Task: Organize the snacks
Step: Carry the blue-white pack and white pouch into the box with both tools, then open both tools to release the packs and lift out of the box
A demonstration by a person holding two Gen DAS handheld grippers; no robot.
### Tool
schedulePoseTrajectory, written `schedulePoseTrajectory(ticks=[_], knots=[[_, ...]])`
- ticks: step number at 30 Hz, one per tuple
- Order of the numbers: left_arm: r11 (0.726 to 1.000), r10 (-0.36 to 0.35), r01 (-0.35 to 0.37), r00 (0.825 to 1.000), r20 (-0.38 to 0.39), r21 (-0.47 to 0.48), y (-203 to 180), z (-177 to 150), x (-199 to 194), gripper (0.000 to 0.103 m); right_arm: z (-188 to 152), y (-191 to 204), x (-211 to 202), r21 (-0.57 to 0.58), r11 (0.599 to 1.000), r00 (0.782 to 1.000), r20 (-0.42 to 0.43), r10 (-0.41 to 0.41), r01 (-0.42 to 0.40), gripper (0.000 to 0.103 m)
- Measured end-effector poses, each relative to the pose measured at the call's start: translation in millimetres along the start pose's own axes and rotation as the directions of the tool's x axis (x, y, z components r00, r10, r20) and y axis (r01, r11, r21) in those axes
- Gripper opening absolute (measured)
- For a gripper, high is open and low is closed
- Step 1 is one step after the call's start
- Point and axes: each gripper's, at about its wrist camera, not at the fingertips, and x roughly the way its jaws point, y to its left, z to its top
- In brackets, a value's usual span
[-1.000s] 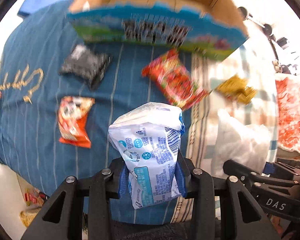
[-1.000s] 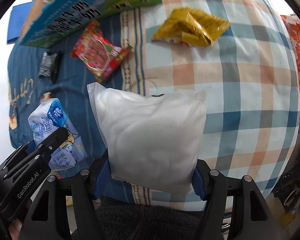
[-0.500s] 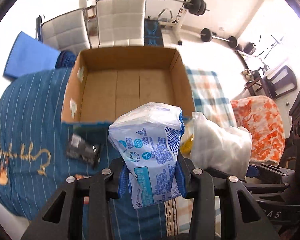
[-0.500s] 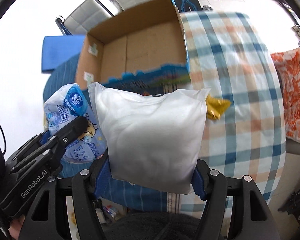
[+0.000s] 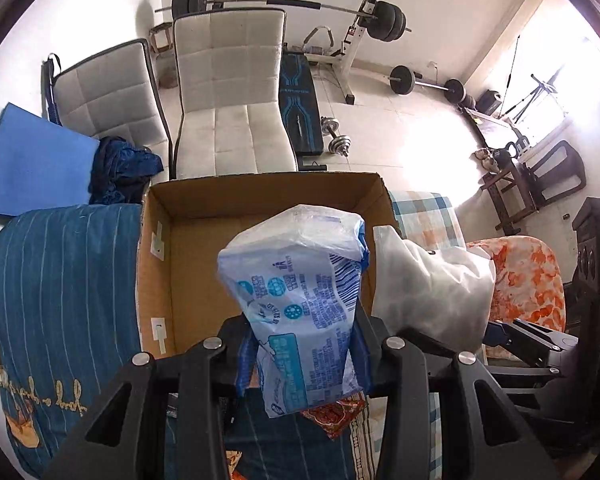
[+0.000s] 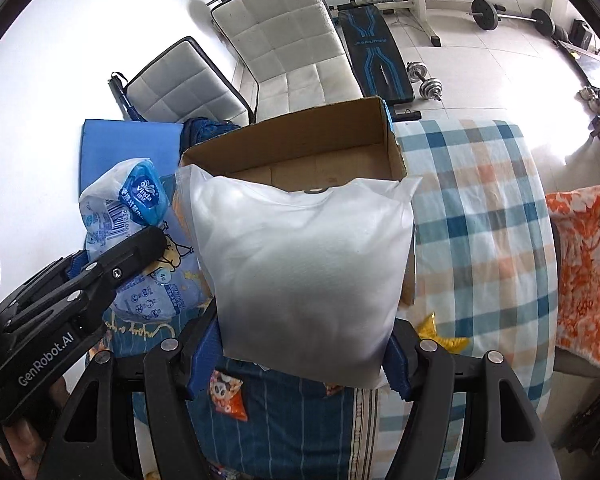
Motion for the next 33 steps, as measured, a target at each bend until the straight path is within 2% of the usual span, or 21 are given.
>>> schedulePoseTrajectory(ticks=[6,13,19,25,33], knots=[[0.996,-0.067,0.059,0.99,-0.121,-0.068,42,34,70,0.036,55,2,64,-0.004,0.999,0.998,-0.05,-0.043,0.043,0.07],[0.991,-0.097,0.07,0.963,-0.251,-0.113,78,53,160,0.036,100,-4,152,-0.042,0.993,0.984,-0.14,-0.111,0.107,0.07],[0.986,-0.133,0.093,0.935,-0.327,-0.136,88,61,216,0.037,126,-8,212,-0.088,0.984,0.964,-0.202,-0.171,0.156,0.07],[0.986,-0.143,0.101,0.918,-0.369,-0.132,91,63,246,0.038,137,-15,250,-0.105,0.98,0.948,-0.255,-0.189,0.167,0.071],[0.99,-0.107,0.062,0.915,-0.39,-0.125,87,63,247,0.049,142,-24,266,-0.127,0.981,0.939,-0.294,-0.177,0.145,0.082]])
